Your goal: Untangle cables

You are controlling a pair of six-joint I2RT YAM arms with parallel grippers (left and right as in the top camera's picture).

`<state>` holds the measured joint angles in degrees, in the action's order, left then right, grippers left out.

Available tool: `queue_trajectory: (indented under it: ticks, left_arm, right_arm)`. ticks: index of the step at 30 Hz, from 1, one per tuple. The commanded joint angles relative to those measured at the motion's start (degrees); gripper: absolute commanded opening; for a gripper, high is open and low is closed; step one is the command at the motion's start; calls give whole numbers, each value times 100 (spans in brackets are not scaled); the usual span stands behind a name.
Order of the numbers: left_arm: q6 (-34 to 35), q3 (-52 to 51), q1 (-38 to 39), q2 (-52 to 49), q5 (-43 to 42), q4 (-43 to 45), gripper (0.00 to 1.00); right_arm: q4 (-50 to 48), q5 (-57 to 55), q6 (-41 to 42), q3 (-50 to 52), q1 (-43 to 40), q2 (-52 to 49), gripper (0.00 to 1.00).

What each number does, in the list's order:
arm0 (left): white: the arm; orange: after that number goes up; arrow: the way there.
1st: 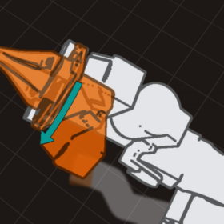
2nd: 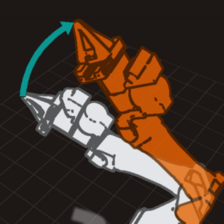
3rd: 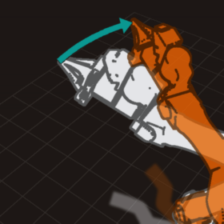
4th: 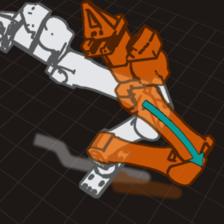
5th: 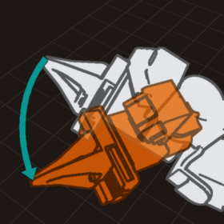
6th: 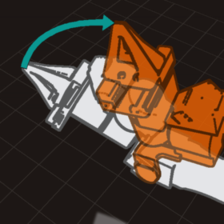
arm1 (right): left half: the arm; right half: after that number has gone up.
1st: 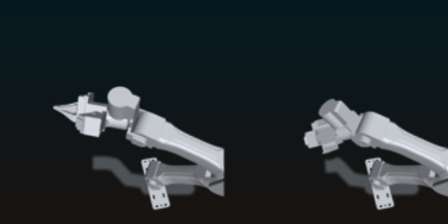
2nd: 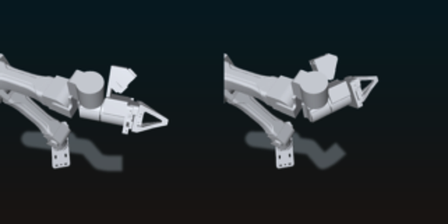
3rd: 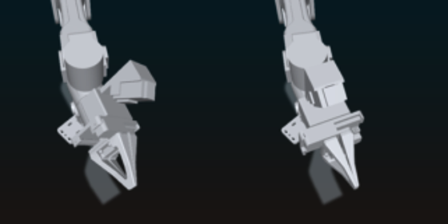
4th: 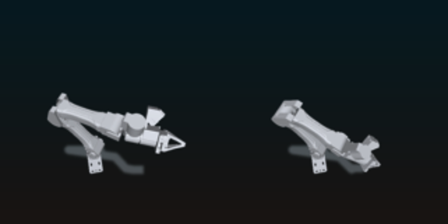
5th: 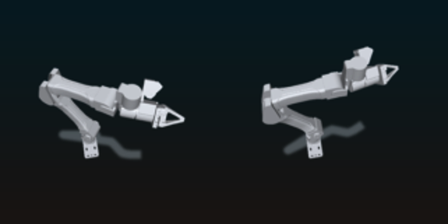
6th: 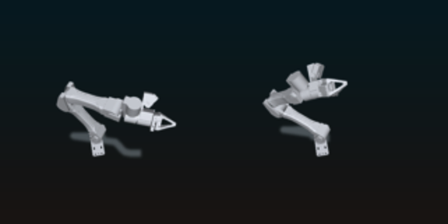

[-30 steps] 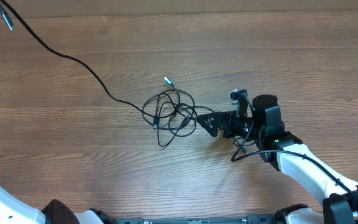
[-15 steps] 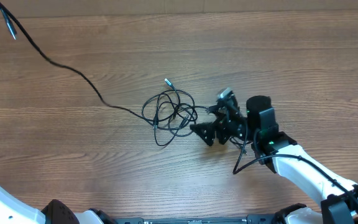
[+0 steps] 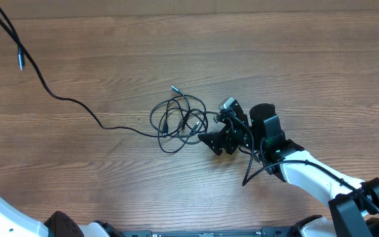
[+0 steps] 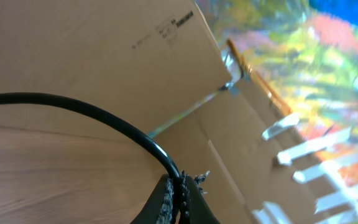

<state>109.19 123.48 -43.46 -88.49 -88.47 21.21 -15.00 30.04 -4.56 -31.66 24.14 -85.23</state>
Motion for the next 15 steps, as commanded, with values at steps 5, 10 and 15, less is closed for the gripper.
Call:
queue_trajectory:
  ticks: [5,10,15]
  left_arm:
    - [-1829,138,313,79,-214,-37,4]
    - [-2044,111,315,-50,-203,-614,4]
    - [-2046,111,317,-339,-203,-1086,4]
  right_arm:
    - [-24,-44,0,-61,42,-68,87]
    - [-26,-44,0,-61,42,-70,87]
    - [-33,-44,24,-61,39,-68,87]
